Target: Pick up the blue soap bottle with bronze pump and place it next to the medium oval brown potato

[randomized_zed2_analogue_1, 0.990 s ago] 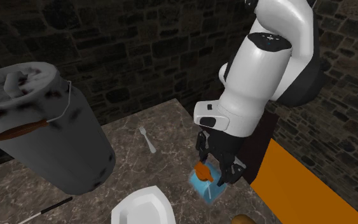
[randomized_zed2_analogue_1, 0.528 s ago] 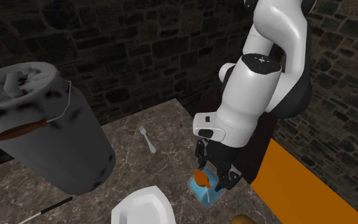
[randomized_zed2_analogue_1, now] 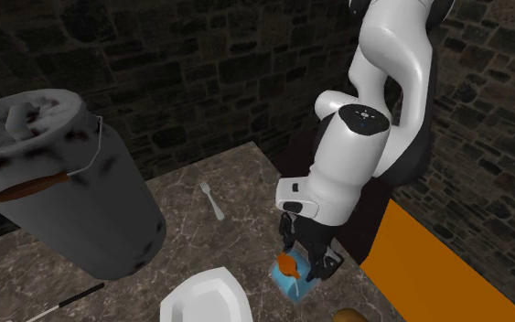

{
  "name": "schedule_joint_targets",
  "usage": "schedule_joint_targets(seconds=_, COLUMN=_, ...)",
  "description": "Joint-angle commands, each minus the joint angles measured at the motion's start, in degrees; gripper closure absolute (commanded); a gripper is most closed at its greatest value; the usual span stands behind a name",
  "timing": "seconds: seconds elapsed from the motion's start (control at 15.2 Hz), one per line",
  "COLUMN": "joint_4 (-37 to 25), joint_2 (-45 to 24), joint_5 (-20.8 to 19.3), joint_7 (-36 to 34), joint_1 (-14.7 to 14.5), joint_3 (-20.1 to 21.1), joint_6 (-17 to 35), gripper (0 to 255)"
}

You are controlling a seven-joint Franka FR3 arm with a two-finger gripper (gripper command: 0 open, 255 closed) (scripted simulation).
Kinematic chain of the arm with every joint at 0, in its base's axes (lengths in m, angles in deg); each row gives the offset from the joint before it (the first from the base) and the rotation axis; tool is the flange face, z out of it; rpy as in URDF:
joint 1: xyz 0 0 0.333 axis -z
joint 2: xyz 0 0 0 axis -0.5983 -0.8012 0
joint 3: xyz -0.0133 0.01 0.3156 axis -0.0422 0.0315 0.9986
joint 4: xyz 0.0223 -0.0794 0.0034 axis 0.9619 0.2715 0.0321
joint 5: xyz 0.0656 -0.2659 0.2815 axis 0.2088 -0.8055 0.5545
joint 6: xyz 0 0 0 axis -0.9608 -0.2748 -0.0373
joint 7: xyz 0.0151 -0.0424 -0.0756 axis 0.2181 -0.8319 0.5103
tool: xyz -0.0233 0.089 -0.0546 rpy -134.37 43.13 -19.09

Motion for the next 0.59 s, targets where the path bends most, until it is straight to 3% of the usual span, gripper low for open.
schedule_joint_targets(seconds=0.0, joint_4=0.9, joint_2=-0.6, joint_5=-0.3, joint_7=-0.3, joint_1=0.0, joint_3=0.2, joint_6=1.6, gripper=255)
schedule_joint_targets(seconds=0.53, joint_4=4.0, joint_2=-4.3, joint_5=-2.0, joint_7=-1.9, joint_1=0.5, joint_3=0.8, joint_6=8.2, gripper=255)
